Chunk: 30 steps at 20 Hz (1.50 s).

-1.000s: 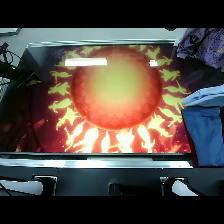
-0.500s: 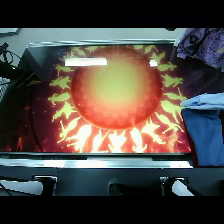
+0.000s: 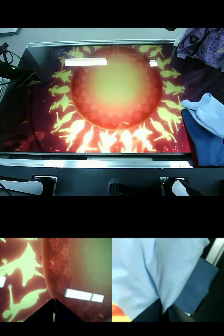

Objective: Fold the clothes and pants, and hang the long-sleeved shirts on hangers.

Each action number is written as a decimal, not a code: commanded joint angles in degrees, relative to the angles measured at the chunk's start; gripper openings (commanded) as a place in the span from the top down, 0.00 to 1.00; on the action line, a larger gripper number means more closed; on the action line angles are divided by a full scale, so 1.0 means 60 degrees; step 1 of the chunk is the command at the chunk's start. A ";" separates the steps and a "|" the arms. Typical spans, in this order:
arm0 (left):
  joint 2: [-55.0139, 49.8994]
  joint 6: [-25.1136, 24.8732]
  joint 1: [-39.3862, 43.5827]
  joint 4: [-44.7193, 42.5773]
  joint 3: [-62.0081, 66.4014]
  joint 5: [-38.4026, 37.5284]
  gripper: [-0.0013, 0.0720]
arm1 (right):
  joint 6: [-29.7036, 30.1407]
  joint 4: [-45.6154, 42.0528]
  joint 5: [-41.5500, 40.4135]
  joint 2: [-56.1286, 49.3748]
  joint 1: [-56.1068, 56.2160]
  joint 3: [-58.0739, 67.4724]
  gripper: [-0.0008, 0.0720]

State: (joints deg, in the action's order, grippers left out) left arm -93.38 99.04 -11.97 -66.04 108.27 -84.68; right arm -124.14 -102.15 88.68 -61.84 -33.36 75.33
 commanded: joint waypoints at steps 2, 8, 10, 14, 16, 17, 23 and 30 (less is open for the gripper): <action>0.0004 0.0000 -0.0018 -0.0004 0.0004 0.0004 0.96 | -0.0277 -0.0962 -0.0444 0.0958 -0.0004 -0.2142 0.95; 0.0004 0.0000 -0.0015 -0.0004 0.0004 -0.0055 0.96 | -0.0448 -0.1526 -0.0528 0.1239 -0.0004 -0.3526 0.94; 0.0004 0.0000 -0.0015 -0.0004 0.0004 -0.0069 0.96 | -0.0506 -0.1647 -0.0517 0.1239 -0.0004 -0.3738 0.94; 0.0004 0.0000 -0.0015 -0.0004 0.0004 -0.0069 0.96 | -0.0685 -0.1800 -0.0474 0.1239 -0.0004 -0.3989 0.94; 0.0004 0.0000 -0.0015 -0.0004 0.0004 -0.0069 0.96 | -0.0688 -0.1814 -0.0423 0.1239 -0.0004 -0.3989 0.94; 0.0004 0.0000 -0.0015 -0.0004 0.0004 -0.0069 0.96 | -0.0696 -0.1847 -0.0317 0.1239 -0.0004 -0.3993 0.94; 0.0004 0.0000 -0.0015 -0.0004 0.0004 -0.0069 0.96 | -0.0605 -0.1869 -0.0091 0.1239 -0.0004 -0.4007 0.52; 0.0033 -0.0138 -0.0015 -0.0004 0.0004 -0.0062 0.96 | 0.2229 0.1654 -0.3530 0.1457 0.0069 -0.3308 0.78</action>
State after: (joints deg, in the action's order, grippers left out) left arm -93.32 98.98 -12.03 -66.04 108.27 -85.12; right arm -120.79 -106.13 79.24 -53.65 -33.32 53.54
